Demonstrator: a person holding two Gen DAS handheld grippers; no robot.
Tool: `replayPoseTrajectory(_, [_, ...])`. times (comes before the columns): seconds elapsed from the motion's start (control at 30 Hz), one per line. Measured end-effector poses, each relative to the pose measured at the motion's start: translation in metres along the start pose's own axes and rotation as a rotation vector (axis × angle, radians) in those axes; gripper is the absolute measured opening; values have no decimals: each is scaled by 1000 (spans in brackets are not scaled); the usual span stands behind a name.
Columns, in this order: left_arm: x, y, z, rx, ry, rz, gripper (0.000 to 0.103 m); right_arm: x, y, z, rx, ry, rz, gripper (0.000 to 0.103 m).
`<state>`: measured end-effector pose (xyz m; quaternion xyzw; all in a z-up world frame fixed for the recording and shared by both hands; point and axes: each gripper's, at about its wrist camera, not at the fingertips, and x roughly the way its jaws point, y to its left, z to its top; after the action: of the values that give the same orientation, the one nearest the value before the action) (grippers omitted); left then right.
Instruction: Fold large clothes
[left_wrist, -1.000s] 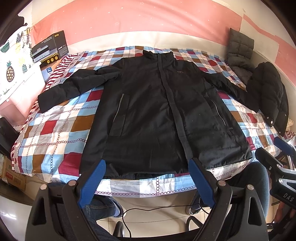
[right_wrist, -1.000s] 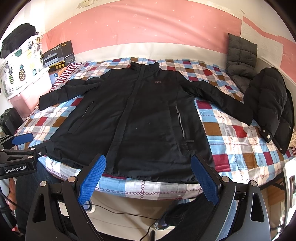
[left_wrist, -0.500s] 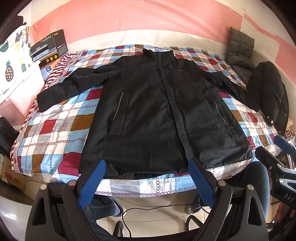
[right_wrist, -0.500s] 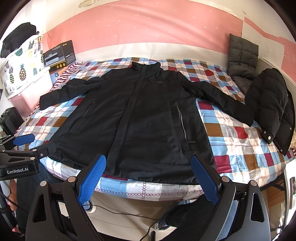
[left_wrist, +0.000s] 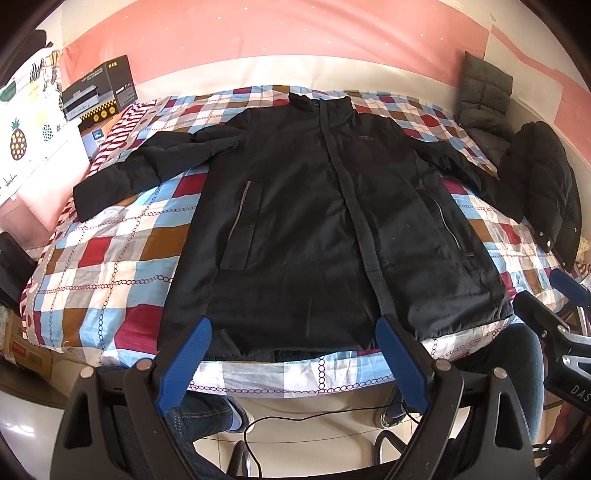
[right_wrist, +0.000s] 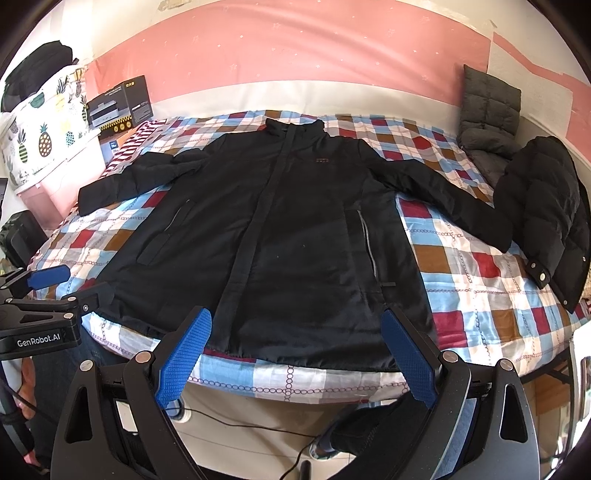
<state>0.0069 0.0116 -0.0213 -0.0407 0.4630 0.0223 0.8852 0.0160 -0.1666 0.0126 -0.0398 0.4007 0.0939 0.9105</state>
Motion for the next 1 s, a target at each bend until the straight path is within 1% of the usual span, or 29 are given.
replayPoseTrajectory(0.2, [15,11,9,-19,10,4,92,15,4,12,-21,2,5,94])
replayPoseTrajectory(0.37, [37,34,24,-88,34,-16,92,35,12,29,-48,-3,20,94])
replayPoseTrajectory(0.5, [58,60,40,-167,40,-30,92,59,19,45,-73,2,38,94])
replayPoseTrajectory(0.7, [85,98,66,-223,9,17,92,95,31,66,-106,13,50,94])
replayPoseTrajectory(0.8, [98,122,79,-254,-11,47,89,113,39,77,-132,12,58,93])
replayPoseTrajectory(0.87, [108,139,88,-286,-16,39,89,123,45,83,-148,12,59,93])
replayPoseTrajectory(0.93, [121,157,95,-327,-12,26,85,132,51,90,-170,9,63,93])
replayPoseTrajectory(1.0, [134,176,100,-368,-13,48,81,142,59,98,-191,4,65,93])
